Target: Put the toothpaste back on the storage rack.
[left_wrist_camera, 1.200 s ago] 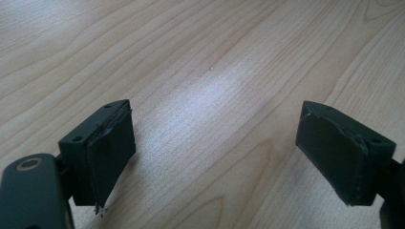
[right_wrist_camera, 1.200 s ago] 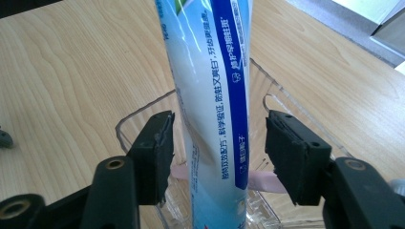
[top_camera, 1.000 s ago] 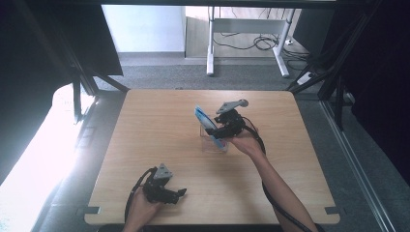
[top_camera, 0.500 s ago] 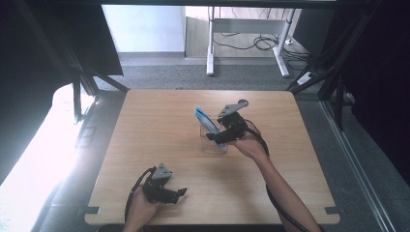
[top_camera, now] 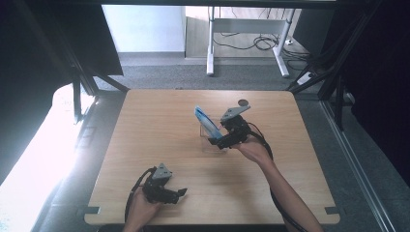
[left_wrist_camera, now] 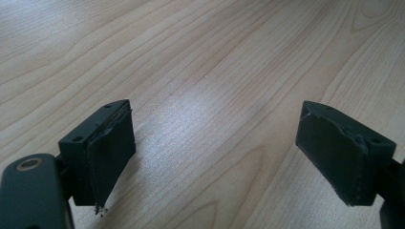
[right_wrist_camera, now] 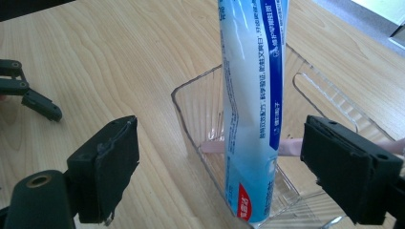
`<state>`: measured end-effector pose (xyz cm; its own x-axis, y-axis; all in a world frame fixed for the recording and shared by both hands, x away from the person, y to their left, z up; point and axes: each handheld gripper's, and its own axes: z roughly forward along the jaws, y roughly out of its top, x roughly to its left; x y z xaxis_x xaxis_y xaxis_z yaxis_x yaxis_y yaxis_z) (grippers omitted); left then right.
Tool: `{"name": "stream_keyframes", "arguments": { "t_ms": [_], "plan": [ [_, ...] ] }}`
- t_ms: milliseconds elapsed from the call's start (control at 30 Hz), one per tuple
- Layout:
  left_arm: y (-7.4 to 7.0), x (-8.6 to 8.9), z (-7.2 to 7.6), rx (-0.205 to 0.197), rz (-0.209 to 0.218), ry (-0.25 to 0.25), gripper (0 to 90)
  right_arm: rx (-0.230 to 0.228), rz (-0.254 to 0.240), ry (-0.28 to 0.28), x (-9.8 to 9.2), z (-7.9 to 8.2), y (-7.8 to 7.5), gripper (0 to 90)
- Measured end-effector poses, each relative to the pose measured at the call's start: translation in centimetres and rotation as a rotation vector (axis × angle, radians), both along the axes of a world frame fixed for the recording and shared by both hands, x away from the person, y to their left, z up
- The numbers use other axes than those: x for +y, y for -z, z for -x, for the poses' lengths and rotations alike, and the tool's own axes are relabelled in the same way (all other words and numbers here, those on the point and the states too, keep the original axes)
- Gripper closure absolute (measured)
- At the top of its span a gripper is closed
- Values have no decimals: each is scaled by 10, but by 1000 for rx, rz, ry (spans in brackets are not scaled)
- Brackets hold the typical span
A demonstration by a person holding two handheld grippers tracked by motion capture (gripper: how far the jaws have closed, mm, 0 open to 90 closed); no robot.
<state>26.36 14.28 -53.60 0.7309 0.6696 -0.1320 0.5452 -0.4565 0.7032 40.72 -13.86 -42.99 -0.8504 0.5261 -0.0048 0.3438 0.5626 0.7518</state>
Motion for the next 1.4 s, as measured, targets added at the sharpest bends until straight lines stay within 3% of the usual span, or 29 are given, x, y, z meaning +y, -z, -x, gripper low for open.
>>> {"name": "stream_keyframes", "arguments": {
  "t_ms": [600,1033,1400],
  "plan": [
    [0,0,0,1,0,-1,132,0,7,19,-21,23,-5,84],
    [0,0,-1,-3,2,-3,132,22,12,37,-41,37,3,0],
    [0,0,0,-4,1,-3,133,16,9,66,-65,51,10,0]
  ]
}}
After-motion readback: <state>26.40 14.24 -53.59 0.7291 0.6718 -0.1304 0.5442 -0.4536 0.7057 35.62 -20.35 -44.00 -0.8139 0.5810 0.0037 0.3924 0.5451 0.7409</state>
